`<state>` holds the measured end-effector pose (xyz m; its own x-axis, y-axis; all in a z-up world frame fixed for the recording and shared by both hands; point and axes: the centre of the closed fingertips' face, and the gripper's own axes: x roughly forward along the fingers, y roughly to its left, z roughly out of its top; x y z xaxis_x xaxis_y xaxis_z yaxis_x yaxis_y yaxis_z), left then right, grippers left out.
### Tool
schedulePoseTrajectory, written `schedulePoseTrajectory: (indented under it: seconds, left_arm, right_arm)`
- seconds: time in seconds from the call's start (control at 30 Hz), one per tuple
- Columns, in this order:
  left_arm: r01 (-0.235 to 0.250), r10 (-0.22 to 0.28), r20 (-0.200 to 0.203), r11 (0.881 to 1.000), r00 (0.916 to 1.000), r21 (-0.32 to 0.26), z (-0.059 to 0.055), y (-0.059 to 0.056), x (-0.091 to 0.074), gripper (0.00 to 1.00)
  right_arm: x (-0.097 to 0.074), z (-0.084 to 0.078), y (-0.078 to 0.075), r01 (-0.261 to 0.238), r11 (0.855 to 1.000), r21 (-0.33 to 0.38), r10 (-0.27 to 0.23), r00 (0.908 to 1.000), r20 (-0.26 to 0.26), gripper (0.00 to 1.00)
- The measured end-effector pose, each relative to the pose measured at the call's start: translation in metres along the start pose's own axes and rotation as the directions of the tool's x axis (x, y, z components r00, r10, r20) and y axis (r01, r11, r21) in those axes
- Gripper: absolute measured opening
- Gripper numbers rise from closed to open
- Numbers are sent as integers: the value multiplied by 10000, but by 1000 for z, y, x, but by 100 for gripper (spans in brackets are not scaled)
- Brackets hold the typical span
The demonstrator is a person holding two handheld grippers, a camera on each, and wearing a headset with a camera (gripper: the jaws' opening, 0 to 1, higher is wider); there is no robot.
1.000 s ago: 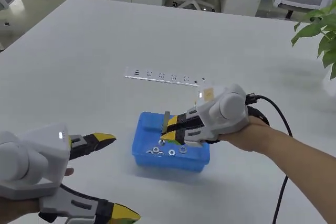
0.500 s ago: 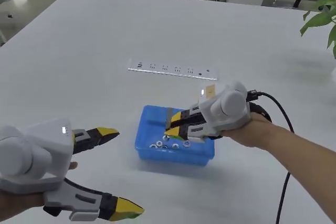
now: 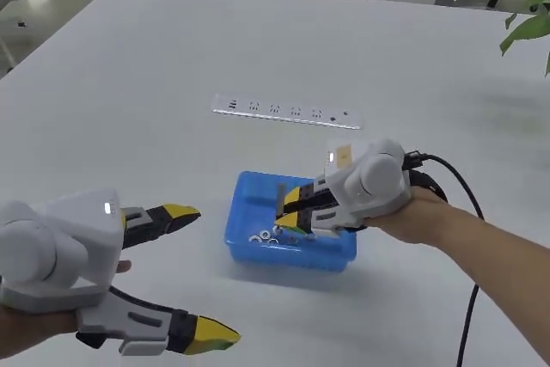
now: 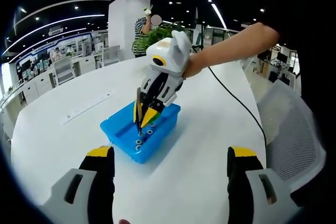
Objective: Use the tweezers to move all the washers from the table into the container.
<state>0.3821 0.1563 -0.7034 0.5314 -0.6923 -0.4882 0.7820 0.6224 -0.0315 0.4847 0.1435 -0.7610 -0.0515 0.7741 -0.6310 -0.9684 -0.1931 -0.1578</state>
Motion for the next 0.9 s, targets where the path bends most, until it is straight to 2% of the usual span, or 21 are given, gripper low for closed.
schedulePoseTrajectory:
  seconds: [0.17,0.37,0.5,0.7,0.9]
  left_arm:
    - [-134,134,52,9999,9999,33,2,5,-1,86]
    - [-299,296,142,9993,9995,224,10,18,1,73]
    - [-119,127,-109,9974,9999,705,13,26,8,63]
    - [86,-84,-18,9928,10000,1194,29,37,21,51]
    - [387,-380,-77,9867,9992,1577,39,45,37,41]
  right_arm:
    - [1,-4,1,-19,9999,-110,17,9999,-126,9]
    - [1,-6,2,-61,9998,-204,57,9998,-206,9]
    - [2,-6,2,-59,9997,-241,55,9998,-179,9]
    - [2,-6,2,-40,9997,-231,37,9999,-169,9]
    - [1,-8,3,-47,9997,-257,42,9998,-220,9]
